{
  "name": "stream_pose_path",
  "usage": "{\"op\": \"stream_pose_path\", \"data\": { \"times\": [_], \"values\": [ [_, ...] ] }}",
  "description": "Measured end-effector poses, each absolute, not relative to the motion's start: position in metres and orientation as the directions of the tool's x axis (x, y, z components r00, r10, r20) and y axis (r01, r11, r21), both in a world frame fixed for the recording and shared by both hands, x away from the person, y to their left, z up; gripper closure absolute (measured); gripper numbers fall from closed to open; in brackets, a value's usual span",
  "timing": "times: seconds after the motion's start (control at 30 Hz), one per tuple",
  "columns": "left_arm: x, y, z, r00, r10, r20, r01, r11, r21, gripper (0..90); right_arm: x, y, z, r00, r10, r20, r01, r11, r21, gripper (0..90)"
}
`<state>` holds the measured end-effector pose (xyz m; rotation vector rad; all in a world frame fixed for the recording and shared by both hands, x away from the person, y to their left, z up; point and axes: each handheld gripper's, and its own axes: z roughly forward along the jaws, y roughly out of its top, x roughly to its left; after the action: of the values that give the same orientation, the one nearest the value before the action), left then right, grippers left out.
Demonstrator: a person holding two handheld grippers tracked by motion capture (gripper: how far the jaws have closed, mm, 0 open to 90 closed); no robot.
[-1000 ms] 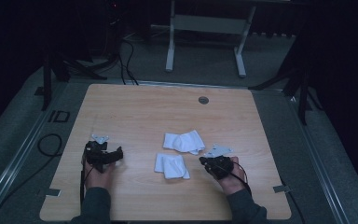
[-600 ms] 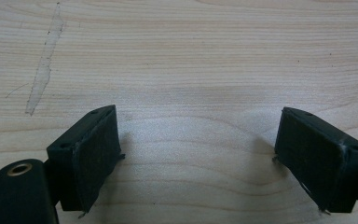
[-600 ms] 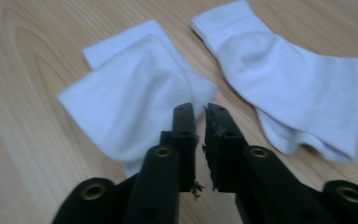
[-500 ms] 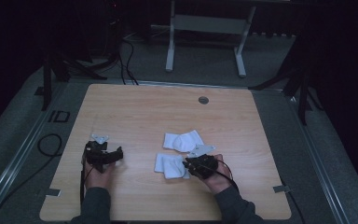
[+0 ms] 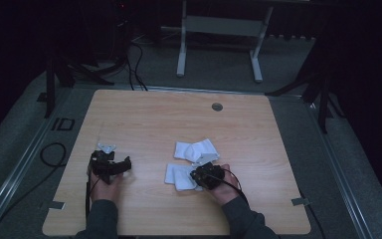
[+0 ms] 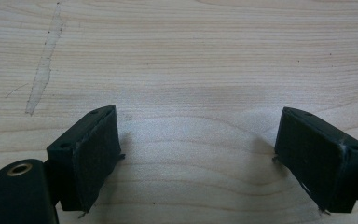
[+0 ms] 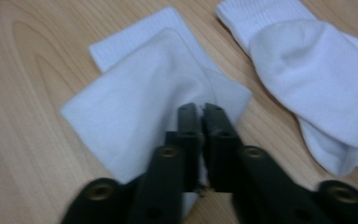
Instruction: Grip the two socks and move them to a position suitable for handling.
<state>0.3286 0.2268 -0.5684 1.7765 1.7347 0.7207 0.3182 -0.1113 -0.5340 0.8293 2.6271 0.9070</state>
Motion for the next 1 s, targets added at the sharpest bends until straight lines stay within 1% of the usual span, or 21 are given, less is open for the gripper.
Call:
{"op": "stream_pose_path", "data": {
  "times": [0.13, 0.5, 0.83, 1.0],
  "values": [
    [0.329, 0.227, -0.568, 0.024, 1.0, 0.0, 0.705, -0.017, 0.709, 13.9, 0.315, -0.11, -0.53, -0.814, 0.579, -0.05, 0.422, 0.648, 0.634, 88.3],
    [0.329, 0.227, -0.568, 0.022, 1.0, -0.002, 0.704, -0.015, 0.71, 13.9, 0.304, -0.12, -0.494, -0.798, 0.596, -0.088, 0.38, 0.611, 0.694, 88.6],
    [0.329, 0.227, -0.568, 0.023, 1.0, -0.002, 0.704, -0.015, 0.71, 13.9, 0.302, -0.142, -0.46, -0.768, 0.627, -0.131, 0.351, 0.583, 0.733, 88.6],
    [0.329, 0.227, -0.568, 0.023, 1.0, -0.001, 0.705, -0.016, 0.709, 13.9, 0.302, -0.158, -0.45, -0.744, 0.652, -0.145, 0.354, 0.57, 0.741, 88.6]
  ]
}}
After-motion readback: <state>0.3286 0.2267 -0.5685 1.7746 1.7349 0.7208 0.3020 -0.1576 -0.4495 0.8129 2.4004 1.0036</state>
